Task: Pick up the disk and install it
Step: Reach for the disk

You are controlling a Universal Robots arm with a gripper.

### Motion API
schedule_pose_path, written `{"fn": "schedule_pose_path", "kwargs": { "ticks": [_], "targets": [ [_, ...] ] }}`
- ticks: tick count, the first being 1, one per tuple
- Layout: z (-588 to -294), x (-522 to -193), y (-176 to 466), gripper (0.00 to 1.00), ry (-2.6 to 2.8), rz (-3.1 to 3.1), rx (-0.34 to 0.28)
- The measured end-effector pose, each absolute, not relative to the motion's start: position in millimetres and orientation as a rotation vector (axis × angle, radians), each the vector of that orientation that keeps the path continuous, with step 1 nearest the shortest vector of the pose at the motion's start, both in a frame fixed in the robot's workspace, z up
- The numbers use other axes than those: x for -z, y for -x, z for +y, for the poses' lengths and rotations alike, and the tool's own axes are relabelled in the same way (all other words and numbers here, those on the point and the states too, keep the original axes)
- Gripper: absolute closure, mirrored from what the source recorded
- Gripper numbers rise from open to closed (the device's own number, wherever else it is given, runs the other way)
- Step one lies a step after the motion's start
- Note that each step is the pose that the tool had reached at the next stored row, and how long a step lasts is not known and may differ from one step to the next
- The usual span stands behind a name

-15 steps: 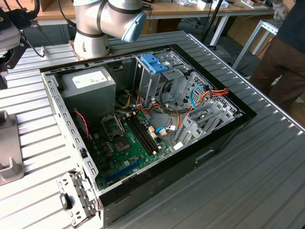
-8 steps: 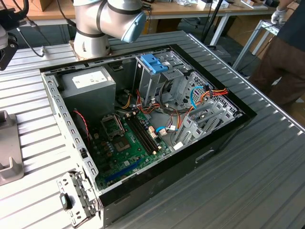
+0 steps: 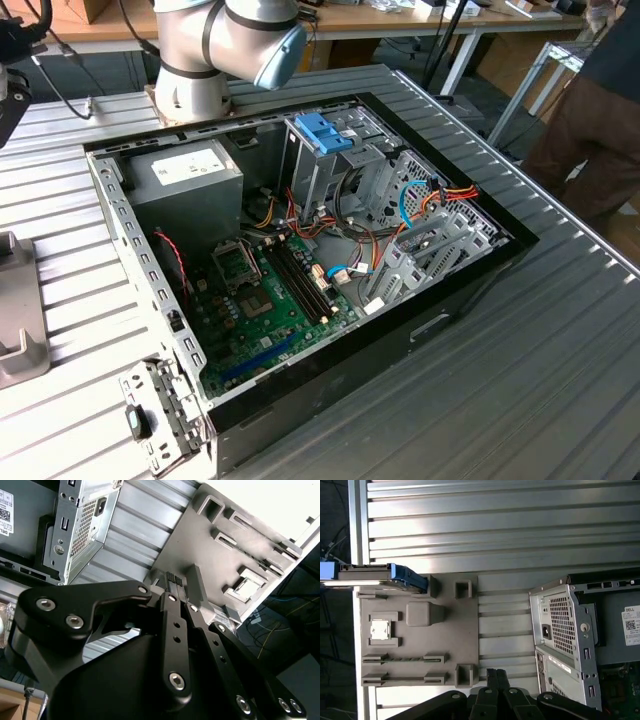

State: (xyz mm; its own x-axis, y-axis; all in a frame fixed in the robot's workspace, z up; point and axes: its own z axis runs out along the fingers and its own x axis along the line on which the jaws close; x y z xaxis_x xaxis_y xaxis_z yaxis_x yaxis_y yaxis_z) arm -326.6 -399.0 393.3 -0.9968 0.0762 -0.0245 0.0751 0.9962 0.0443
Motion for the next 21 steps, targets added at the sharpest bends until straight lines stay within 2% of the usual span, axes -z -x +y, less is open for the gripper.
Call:
{"fn": "schedule_pose_path", "kwargs": {
  "ticks": [21],
  "targets": [
    [-398.9, -393.3, 338.2, 0.90, -0.118, 3.113, -0.068]
  ]
}}
